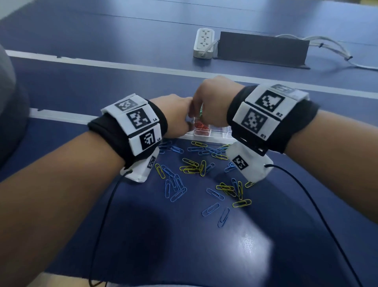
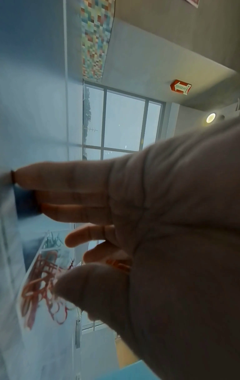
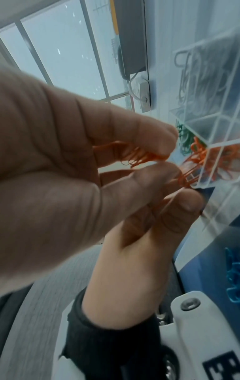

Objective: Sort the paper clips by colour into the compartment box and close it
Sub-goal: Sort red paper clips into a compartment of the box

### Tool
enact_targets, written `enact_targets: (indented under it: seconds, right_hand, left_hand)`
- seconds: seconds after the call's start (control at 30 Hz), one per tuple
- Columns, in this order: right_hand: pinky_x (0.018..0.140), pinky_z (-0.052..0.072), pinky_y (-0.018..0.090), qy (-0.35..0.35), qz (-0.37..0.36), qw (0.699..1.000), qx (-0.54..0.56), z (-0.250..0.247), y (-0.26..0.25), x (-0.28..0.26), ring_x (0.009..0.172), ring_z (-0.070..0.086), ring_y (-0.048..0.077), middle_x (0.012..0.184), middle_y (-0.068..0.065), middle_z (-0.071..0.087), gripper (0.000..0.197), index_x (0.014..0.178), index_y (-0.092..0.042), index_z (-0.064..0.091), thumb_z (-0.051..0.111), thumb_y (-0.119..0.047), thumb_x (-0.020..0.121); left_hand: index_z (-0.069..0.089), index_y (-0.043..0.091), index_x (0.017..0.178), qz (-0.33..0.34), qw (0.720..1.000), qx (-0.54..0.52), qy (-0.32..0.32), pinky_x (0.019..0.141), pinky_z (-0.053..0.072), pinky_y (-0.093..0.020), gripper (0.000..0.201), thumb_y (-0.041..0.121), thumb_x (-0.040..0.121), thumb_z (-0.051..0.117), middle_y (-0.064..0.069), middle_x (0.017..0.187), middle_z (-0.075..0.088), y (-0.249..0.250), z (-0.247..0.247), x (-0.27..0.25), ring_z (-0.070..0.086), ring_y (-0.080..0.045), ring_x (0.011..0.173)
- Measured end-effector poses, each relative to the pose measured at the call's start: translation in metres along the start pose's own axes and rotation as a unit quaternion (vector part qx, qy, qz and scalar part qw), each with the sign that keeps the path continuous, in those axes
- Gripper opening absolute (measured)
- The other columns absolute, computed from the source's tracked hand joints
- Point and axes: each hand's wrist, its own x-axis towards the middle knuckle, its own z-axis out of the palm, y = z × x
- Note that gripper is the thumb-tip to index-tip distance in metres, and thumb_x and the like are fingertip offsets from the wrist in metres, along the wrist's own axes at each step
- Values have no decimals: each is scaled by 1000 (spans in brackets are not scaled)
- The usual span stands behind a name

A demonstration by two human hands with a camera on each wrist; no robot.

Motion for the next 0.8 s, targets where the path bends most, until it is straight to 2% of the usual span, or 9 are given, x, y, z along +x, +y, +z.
enact_targets:
  seconds: [0.1, 0.17, 0.23, 0.33, 0.47, 0.53, 0.6, 0.7, 0.8]
  right_hand:
    - [85, 50, 30, 5, -9, 1000, -10, -2, 1, -2, 86, 51, 25, 106, 9, 66, 29, 109, -17, 69, 53, -13, 85]
    - [80, 47, 26, 11, -14, 1000, -9, -1, 3, -3, 85, 49, 22, 98, 6, 64, 32, 107, -22, 71, 53, -9, 83]
    - [73, 38, 23, 24, -8, 1000, 12, -1, 5, -4, 83, 46, 20, 88, 2, 55, 33, 105, -24, 71, 51, -9, 83]
    - [72, 34, 21, 37, -5, 998, 43, 0, 8, -7, 82, 44, 17, 85, -1, 51, 37, 102, -27, 71, 48, -7, 82]
    - [79, 44, 23, 34, -2, 997, 64, -1, 12, -9, 88, 55, 20, 96, 1, 68, 35, 100, -23, 73, 49, -5, 82]
    - [87, 49, 28, 27, -4, 998, 53, 1, 14, -10, 94, 61, 25, 104, 6, 71, 32, 99, -20, 73, 48, -8, 82]
    - [90, 51, 35, -4, -15, 1000, 25, 5, 14, -11, 96, 61, 31, 107, 10, 70, 33, 105, -18, 72, 47, -12, 85]
    - [90, 47, 30, -34, -44, 998, 1, 7, 16, -14, 98, 58, 29, 111, 7, 68, 36, 111, -26, 70, 46, -11, 88]
    - [87, 44, 27, -7, -67, 998, 2, 6, 20, -12, 104, 59, 26, 112, 3, 69, 39, 110, -26, 70, 45, -6, 87]
  left_hand:
    - [49, 17, 112, -2, 1000, -4, -2, 87, 46, -35, 26, 29, 89, 49, -11, 115, 63, -1, -1, 0, 58, -33, 105]
    - [51, 17, 110, -5, 1000, -13, 0, 90, 48, -37, 24, 27, 89, 48, -10, 115, 63, -3, -1, 0, 58, -32, 105]
    - [52, 17, 109, -7, 1000, -19, 2, 90, 48, -36, 23, 25, 89, 47, -9, 113, 64, -3, -2, -1, 58, -32, 104]
    - [55, 18, 107, -6, 1000, -23, 2, 90, 48, -37, 22, 23, 88, 45, -8, 111, 65, -2, -3, -1, 58, -31, 103]
    - [58, 19, 105, -15, 1000, -19, 11, 91, 47, -36, 21, 28, 91, 46, -8, 113, 65, -3, -2, 0, 57, -29, 106]
    - [58, 19, 104, -19, 1000, -17, 14, 91, 45, -34, 21, 32, 92, 46, -8, 114, 65, -4, -1, 1, 56, -29, 107]
    - [58, 19, 101, -22, 999, -17, 17, 89, 43, -33, 22, 34, 93, 45, -8, 112, 65, -3, -2, 2, 56, -28, 106]
    - [58, 18, 99, -23, 1000, -14, 16, 84, 42, -31, 23, 37, 93, 45, -8, 110, 66, -2, -2, 3, 56, -27, 103]
    - [58, 19, 96, -23, 1000, -10, 19, 84, 43, -31, 21, 37, 92, 46, -8, 110, 66, -3, -2, 3, 57, -28, 102]
